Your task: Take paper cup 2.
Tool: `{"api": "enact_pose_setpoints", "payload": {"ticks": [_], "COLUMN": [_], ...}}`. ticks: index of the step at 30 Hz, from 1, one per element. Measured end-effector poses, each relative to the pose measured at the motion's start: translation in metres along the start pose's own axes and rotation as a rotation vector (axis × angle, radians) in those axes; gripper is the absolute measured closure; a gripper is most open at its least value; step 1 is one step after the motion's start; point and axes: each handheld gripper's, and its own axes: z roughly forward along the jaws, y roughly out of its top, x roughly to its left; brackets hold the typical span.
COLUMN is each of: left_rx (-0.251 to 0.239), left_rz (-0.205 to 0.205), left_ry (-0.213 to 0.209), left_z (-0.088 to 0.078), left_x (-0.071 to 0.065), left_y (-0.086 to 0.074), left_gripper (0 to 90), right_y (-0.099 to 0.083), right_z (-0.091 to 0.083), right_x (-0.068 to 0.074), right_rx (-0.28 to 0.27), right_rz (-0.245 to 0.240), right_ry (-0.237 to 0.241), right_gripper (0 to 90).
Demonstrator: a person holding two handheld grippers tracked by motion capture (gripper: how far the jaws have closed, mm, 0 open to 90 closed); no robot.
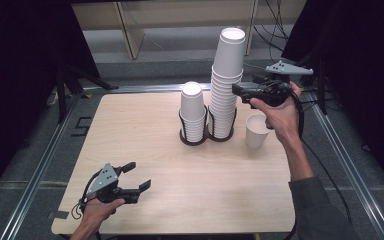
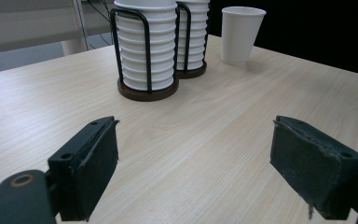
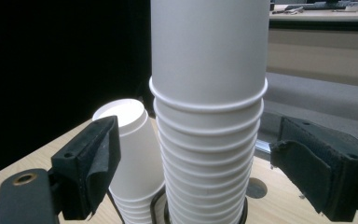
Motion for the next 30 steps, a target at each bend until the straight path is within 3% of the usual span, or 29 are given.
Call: {"api": "enact_pose_setpoints", "payload": {"ticks": [3,8,11,18,25,26,30], "left_rx": [-0.007,0.002,0.022,0.007,0.004,0.022,0.016], "left_rz": [0.003,0.003,0.007,0.001,-0.002,0.002,-0.002], "left_ry": [-0.005,-0.001,0.004,-0.007,-0.009,-0.001,-0.004], "left_z": [0.0,0.001,0.0,0.001,0.001,-0.001,0.001], "left_x": [0.0,0.001,0.0,0.0,0.0,0.0,0.0], "left_y": [0.0,0.001,0.001,0.001,0.001,0.001,0.001], "left_gripper": [14.7,14.6,14.7,14.7,14.7,14.7,14.7], "right_y": [0.003,0.01,0.016,0.031,0.045,0.046,0.048], "right_z": [0.001,0.006,0.009,0.018,0.035,0.037,0.046], "right_x": [-0.001,-0.004,-0.006,-0.005,-0.004,-0.004,-0.004], "right_rx": [-0.001,-0.004,-0.012,-0.026,-0.019,-0.014,-0.012], "right_rz": [-0.012,0.011,-0.006,-0.037,-0.048,-0.044,-0.055], "right_ry": [-0.006,-0.003,-0.01,-0.01,-0.004,-0.007,-0.011], "right_gripper": [15.3,15.3,15.3,15.3,15.2,15.1,10.6]}}
